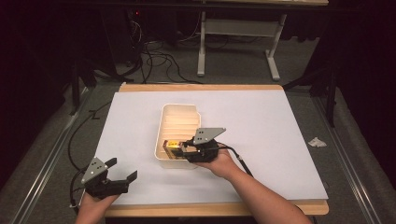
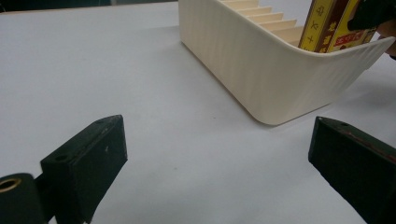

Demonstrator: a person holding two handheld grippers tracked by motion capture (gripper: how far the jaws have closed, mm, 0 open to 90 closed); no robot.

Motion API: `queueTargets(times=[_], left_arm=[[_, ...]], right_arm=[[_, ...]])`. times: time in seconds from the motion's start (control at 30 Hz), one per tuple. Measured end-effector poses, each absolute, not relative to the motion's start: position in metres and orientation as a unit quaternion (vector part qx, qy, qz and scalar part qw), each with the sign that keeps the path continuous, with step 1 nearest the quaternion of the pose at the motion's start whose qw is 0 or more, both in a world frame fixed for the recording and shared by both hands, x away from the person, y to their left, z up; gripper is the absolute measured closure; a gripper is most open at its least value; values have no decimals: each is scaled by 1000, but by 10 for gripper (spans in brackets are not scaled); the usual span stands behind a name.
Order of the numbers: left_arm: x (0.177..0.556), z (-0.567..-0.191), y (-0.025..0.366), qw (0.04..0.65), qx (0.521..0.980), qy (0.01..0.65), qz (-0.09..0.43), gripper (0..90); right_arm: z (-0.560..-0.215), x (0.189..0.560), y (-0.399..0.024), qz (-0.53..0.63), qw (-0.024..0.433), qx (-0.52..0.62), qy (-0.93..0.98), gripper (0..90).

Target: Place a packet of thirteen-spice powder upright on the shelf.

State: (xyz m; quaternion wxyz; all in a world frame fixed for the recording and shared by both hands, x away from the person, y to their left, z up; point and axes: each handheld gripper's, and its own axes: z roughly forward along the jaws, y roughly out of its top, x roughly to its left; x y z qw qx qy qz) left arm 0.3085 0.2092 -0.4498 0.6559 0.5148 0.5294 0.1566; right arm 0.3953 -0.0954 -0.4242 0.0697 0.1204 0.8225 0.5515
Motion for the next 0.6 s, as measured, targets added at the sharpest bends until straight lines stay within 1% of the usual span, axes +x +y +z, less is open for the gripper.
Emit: queueTargets(times=[0.6], left_arm=[[310, -450, 207, 656, 518, 527, 156, 52]], right_arm=[[-433, 395, -95, 543, 70, 124, 827, 677]])
